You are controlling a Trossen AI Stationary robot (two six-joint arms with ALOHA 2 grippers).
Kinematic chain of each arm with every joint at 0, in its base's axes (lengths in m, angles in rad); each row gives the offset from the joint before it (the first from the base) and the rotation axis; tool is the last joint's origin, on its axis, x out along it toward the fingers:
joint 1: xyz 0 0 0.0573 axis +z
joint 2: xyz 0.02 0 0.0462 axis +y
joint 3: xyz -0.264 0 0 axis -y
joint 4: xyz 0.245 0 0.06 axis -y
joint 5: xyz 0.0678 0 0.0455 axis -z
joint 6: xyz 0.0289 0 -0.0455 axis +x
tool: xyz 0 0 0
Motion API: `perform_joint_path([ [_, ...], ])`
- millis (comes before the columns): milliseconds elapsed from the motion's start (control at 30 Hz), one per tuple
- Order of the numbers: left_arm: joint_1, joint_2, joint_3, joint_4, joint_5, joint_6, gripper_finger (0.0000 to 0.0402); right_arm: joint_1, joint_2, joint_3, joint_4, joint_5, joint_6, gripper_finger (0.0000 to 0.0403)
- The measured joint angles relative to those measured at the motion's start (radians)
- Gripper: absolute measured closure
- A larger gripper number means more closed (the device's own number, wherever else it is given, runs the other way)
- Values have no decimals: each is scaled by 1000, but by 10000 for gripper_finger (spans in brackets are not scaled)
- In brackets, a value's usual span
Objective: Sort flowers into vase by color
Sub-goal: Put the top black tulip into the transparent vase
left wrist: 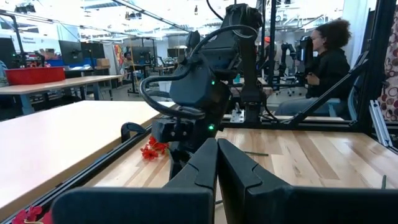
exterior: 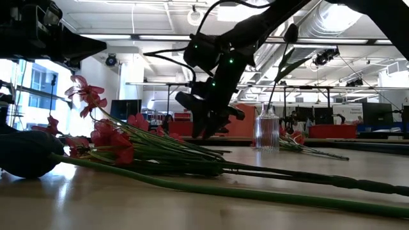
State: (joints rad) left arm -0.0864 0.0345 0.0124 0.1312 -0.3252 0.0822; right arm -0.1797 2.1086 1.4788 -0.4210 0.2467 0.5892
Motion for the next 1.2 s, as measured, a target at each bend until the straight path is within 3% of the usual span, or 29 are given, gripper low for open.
perform_joint_path([
  [300, 0, 0, 0, 0, 0, 0, 402, -12, 8, 0, 15, -15, 85, 264],
  [467, 0, 0, 0, 0, 0, 0, 402, -11, 31, -2, 50, -108, 66, 264],
  [800, 0, 0, 0, 0, 0, 0, 401, -10, 29, -1, 30, -30, -38, 264],
  [1033, 0, 0, 0, 0, 0, 0, 401, 1, 51, -1, 56, -92, -100, 264],
  [1200, 0, 0, 0, 0, 0, 0, 401, 13, 68, 0, 56, -57, -130, 265],
])
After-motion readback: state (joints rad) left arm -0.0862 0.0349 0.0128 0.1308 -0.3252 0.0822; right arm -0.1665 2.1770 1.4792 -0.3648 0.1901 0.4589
